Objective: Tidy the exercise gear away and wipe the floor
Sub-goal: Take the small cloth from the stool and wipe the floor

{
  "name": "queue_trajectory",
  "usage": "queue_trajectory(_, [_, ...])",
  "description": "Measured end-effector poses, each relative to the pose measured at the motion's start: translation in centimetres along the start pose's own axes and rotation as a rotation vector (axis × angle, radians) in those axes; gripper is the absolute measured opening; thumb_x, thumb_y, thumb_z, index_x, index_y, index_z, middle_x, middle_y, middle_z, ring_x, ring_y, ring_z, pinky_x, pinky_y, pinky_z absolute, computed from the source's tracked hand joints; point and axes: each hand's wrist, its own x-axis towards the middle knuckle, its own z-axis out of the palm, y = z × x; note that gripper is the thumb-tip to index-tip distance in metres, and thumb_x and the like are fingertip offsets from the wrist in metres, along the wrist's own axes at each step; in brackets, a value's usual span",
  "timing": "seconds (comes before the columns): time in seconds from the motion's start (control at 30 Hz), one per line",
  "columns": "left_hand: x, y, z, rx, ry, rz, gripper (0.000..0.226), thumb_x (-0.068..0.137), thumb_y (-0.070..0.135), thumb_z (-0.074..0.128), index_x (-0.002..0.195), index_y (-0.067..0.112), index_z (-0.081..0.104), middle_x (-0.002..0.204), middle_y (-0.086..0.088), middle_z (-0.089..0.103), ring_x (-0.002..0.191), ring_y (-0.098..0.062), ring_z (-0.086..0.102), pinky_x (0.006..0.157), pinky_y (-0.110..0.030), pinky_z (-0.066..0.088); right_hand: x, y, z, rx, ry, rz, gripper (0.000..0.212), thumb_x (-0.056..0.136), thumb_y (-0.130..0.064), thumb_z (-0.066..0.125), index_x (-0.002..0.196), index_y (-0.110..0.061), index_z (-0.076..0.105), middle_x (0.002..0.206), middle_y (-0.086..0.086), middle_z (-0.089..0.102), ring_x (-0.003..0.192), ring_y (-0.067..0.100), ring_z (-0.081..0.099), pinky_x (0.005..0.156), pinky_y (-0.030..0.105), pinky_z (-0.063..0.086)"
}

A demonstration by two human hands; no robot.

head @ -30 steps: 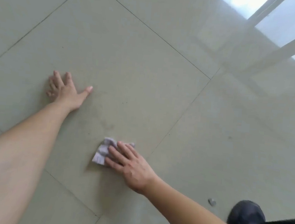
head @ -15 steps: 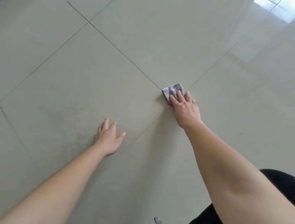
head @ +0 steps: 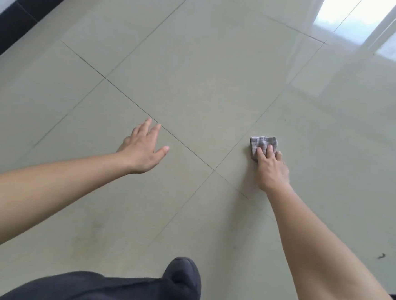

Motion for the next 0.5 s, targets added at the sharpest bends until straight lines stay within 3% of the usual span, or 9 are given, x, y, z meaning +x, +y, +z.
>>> queue_trajectory(0.1, [2.5,0.8,2.1,-0.122,-0.004,-0.070,0.077,0.097,0.051,0.042,0.156,0.016,0.008,0.164,-0.010,-0.005,0.150,-0.029,0.002,0.116,-0.049,0.019,0.6,-2.7,-0.2,-0.001,0.032,-0.061,0.070,0.089,-0.010,0.050,0.151,-0.027,0.023,0.163,0.006,0.014,0.136,0.033,0.028,0.104,0.037,0.040])
queue_trajectory(0.23, [5.8,0.7,6.5,-0.227,-0.074,-0.148,0.081,0.096,0.048,0.048,0.156,0.015,0.004,0.163,-0.011,-0.010,0.150,-0.030,-0.001,0.116,-0.051,0.019,0.0,-10.7,2.2,-0.081,0.012,-0.521,0.064,0.091,-0.012,0.046,0.149,-0.032,0.029,0.162,0.004,0.015,0.136,0.034,0.028,0.106,0.038,0.033])
queue_trajectory(0.33, [9.2,-0.7,8.5,-0.203,-0.080,-0.165,0.086,0.095,0.048,0.049,0.156,0.015,-0.002,0.162,-0.009,-0.019,0.150,-0.029,-0.010,0.119,-0.053,0.011,1.1,-12.8,3.0,-0.134,-0.013,-0.715,0.066,0.092,-0.009,0.042,0.152,-0.032,0.027,0.164,0.001,0.011,0.143,0.031,0.020,0.111,0.037,0.027])
queue_trajectory(0.43, [13.3,-2.9,9.1,-0.187,-0.061,-0.205,0.094,0.092,0.063,0.043,0.154,0.018,-0.012,0.160,-0.006,-0.025,0.148,-0.025,-0.020,0.118,-0.055,-0.002,5.6,-10.1,0.9,-0.159,0.038,-0.706,0.070,0.092,-0.006,0.040,0.154,-0.035,0.025,0.165,-0.005,0.011,0.146,0.027,0.017,0.114,0.038,0.026])
queue_trajectory(0.5, [15.1,-4.1,10.0,-0.214,-0.064,-0.230,0.096,0.090,0.070,0.036,0.154,0.019,-0.014,0.160,-0.004,-0.026,0.147,-0.022,-0.024,0.117,-0.058,-0.007,9.7,-7.2,-1.6,-0.122,0.143,-0.514,0.067,0.093,-0.006,0.039,0.154,-0.033,0.026,0.165,-0.003,0.014,0.147,0.028,0.018,0.115,0.043,0.028])
